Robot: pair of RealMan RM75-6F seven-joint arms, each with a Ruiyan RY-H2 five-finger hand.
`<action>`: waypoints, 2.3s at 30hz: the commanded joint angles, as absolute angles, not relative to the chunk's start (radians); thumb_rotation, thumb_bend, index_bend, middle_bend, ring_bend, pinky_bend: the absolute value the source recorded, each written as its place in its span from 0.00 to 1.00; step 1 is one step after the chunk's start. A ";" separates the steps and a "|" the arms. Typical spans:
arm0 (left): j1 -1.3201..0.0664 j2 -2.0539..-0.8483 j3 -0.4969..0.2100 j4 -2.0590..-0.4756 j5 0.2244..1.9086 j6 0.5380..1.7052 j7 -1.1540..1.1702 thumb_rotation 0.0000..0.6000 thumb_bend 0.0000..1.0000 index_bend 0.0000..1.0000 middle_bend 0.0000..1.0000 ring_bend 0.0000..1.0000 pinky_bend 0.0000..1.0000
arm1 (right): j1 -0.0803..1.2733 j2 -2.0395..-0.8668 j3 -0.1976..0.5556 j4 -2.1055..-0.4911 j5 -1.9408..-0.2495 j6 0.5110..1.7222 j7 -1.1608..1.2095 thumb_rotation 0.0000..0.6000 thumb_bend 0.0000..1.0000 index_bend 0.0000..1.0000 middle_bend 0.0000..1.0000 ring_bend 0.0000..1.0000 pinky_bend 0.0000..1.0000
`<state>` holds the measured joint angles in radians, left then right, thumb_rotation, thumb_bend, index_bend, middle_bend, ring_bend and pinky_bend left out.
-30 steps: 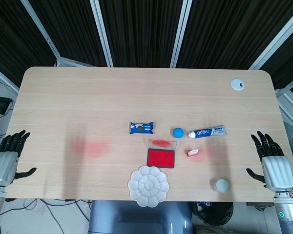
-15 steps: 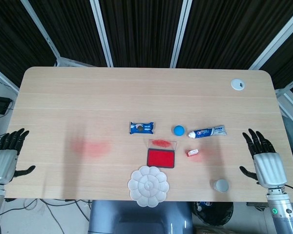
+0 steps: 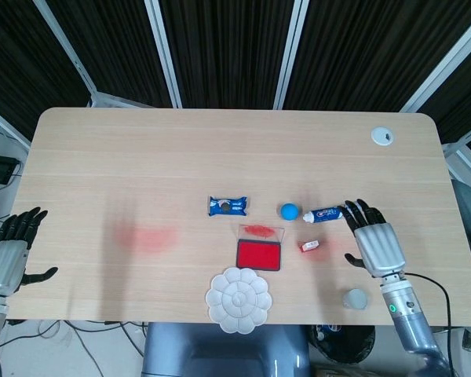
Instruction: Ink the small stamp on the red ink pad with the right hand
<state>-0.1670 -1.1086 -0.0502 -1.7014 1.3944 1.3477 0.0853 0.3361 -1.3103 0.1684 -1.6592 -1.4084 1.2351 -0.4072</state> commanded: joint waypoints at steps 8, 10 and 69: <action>-0.171 -1.097 -0.052 -1.706 1.388 1.336 0.057 1.00 0.00 0.00 0.00 0.00 0.00 | 0.423 -1.427 0.176 -1.595 -1.316 1.138 -0.494 1.00 0.21 0.34 0.30 0.23 0.27; -0.172 -1.096 -0.052 -1.707 1.386 1.333 0.055 1.00 0.00 0.00 0.00 0.00 0.00 | 0.434 -1.450 0.172 -1.577 -1.305 1.127 -0.504 1.00 0.22 0.36 0.31 0.24 0.27; -0.183 -1.085 -0.054 -1.717 1.355 1.305 0.033 1.00 0.00 0.00 0.00 0.00 0.00 | 0.514 -1.666 0.132 -1.315 -1.164 1.055 -0.486 1.00 0.38 0.51 0.39 0.30 0.33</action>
